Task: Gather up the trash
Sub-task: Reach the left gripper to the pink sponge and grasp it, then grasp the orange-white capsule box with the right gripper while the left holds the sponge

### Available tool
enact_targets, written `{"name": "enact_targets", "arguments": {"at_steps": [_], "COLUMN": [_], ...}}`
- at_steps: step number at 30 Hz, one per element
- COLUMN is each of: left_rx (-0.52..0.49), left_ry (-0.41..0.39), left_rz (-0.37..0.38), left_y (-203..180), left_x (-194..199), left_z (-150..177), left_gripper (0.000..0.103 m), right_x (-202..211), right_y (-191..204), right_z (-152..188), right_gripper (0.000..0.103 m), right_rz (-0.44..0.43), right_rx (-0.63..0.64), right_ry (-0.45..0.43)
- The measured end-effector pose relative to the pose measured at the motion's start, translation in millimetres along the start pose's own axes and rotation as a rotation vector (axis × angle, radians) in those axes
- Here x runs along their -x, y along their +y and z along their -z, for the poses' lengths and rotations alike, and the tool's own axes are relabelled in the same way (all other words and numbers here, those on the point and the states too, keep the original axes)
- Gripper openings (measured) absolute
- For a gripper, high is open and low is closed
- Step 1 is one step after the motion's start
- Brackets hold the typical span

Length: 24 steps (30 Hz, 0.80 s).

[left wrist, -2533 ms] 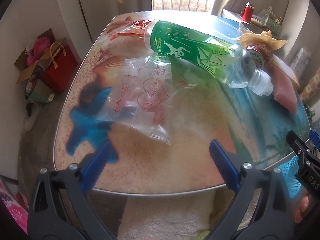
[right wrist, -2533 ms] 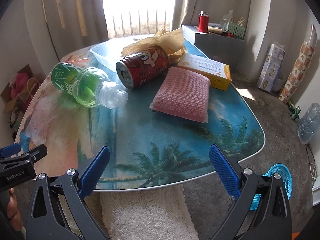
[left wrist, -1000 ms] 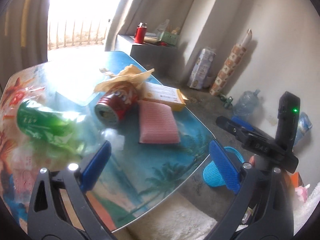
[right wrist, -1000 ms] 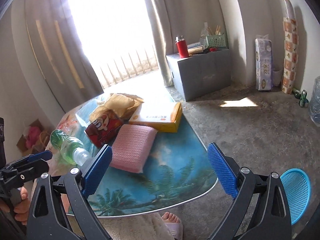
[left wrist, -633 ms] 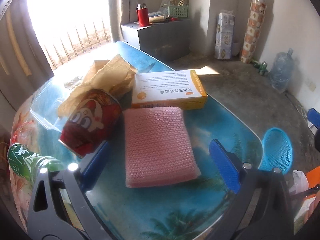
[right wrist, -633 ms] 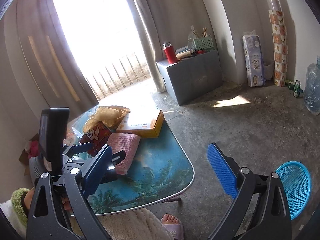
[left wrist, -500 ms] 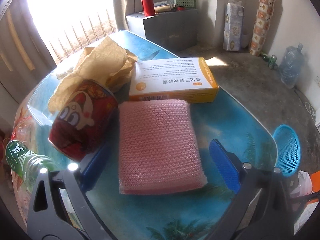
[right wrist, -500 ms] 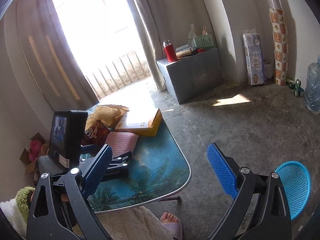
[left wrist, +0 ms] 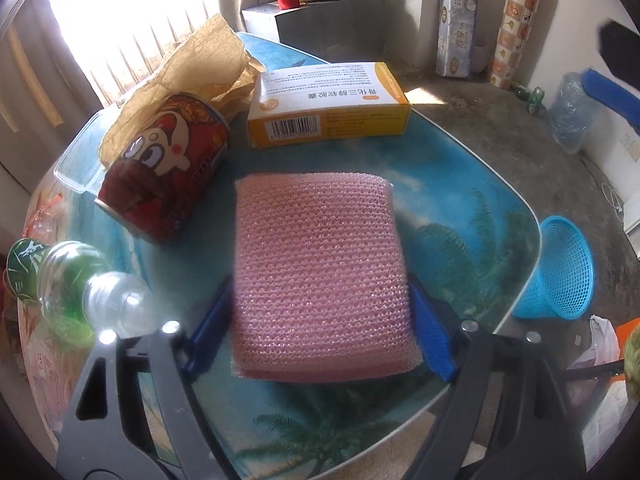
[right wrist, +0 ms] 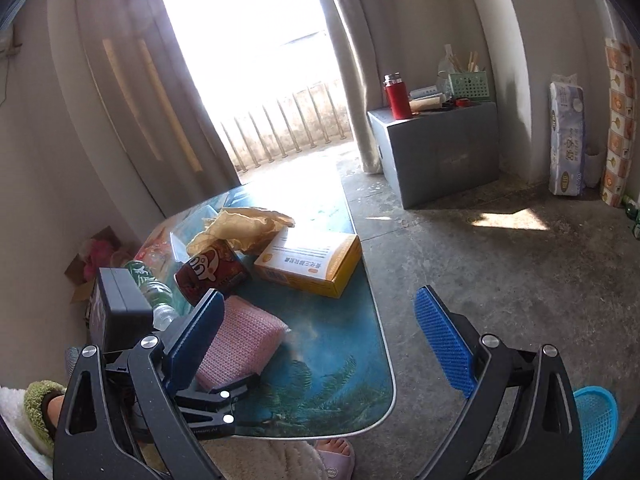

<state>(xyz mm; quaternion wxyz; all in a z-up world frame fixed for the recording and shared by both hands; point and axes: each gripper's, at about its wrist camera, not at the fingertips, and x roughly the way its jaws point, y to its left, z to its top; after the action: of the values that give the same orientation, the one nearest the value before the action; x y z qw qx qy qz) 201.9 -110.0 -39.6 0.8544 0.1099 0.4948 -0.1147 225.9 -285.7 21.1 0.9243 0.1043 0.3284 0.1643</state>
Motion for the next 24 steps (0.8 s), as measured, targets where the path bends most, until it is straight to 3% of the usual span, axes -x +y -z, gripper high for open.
{"name": "enact_targets", "arguments": {"at_steps": [7, 11, 15, 18, 24], "left_rx": [0.011, 0.022, 0.039, 0.046, 0.067], "left_ry": [0.017, 0.017, 0.020, 0.021, 0.016], "left_rz": [0.030, 0.024, 0.031, 0.036, 0.050], "left_y": [-9.9, -10.4, -8.6, -3.4, 7.9], "left_x": [14.8, 15.4, 15.7, 18.3, 15.3], "left_z": [25.1, 28.2, 29.5, 33.0, 29.3], "left_gripper": [0.078, 0.078, 0.078, 0.078, 0.078], "right_x": [-100.7, -156.0, -198.2, -207.4, -177.8], "right_y": [13.0, 13.6, 8.6, 3.9, 14.4], "right_z": [-46.7, -67.2, -70.5, -63.4, -42.2], "right_gripper": [0.094, 0.093, 0.094, 0.094, 0.094], "right_rz": [-0.127, -0.193, -0.192, -0.202, -0.207], "right_rx": [0.249, 0.246, 0.214, 0.176, 0.205], "right_ry": [0.158, 0.266, 0.365, 0.422, 0.448]}}
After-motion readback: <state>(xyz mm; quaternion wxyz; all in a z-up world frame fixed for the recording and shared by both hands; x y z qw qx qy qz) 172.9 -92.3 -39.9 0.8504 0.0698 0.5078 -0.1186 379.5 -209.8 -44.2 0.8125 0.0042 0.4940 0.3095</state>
